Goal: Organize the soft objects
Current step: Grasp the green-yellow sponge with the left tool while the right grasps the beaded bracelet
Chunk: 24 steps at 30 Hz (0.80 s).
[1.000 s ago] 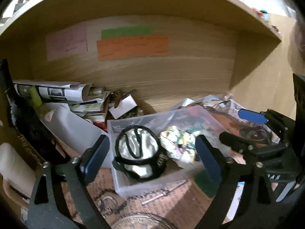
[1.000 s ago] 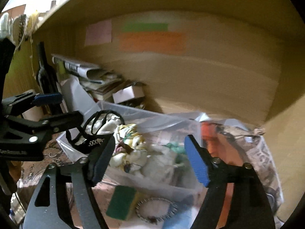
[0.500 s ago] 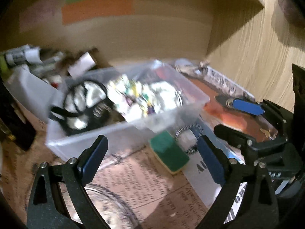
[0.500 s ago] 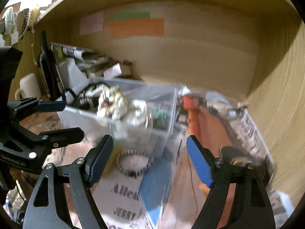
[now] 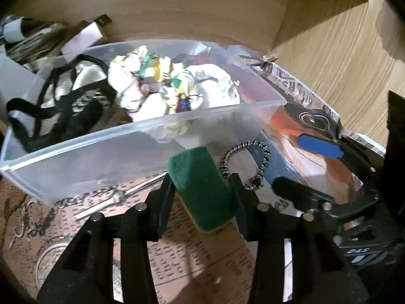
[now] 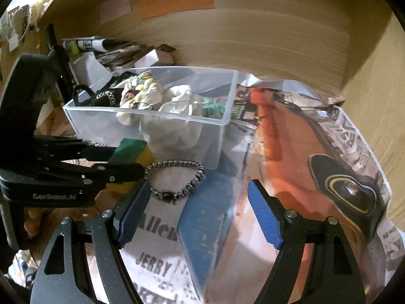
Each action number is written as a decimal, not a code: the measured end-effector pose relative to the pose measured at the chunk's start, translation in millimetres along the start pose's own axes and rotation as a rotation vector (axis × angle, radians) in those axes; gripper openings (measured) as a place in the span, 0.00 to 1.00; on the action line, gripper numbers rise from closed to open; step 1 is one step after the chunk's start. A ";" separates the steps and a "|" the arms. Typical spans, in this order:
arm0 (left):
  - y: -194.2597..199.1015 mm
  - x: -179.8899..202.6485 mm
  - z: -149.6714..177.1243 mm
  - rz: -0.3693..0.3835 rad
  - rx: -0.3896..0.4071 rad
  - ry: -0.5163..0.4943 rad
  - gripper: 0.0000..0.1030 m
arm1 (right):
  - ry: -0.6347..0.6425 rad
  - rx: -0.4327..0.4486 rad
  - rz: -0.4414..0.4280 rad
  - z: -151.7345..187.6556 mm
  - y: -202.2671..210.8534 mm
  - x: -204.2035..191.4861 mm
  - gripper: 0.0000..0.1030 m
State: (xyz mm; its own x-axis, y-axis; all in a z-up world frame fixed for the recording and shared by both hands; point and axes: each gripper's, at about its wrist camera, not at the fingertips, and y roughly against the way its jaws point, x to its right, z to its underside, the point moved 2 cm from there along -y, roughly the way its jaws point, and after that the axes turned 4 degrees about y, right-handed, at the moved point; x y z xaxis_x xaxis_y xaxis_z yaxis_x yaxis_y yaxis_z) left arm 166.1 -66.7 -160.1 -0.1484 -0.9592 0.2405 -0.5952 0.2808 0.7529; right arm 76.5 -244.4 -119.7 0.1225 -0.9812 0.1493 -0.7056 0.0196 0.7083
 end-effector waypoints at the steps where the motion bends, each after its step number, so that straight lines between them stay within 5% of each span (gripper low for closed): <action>1: 4.1 -2.4 1.9 0.002 0.006 0.006 0.41 | 0.010 -0.008 -0.009 -1.2 -3.1 -3.0 0.74; 12: 42.7 -16.9 15.8 -0.019 0.076 0.009 0.41 | 0.079 -0.156 -0.054 -6.7 -47.8 -17.9 0.73; 19: 61.7 -10.3 16.0 -0.005 0.116 -0.011 0.41 | 0.066 -0.134 -0.041 -5.4 -42.6 -14.8 0.31; 24: 82.8 -7.7 10.0 -0.009 0.169 -0.016 0.41 | 0.072 -0.107 -0.036 -6.0 -31.2 -17.1 0.27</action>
State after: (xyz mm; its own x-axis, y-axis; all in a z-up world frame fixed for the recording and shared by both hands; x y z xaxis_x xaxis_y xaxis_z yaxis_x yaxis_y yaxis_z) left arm 110.0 -36.4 -105.8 -0.1544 -0.9624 0.2233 -0.7205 0.2643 0.6410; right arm 100.6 -227.1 -140.2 0.1990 -0.9655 0.1682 -0.6215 0.0084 0.7833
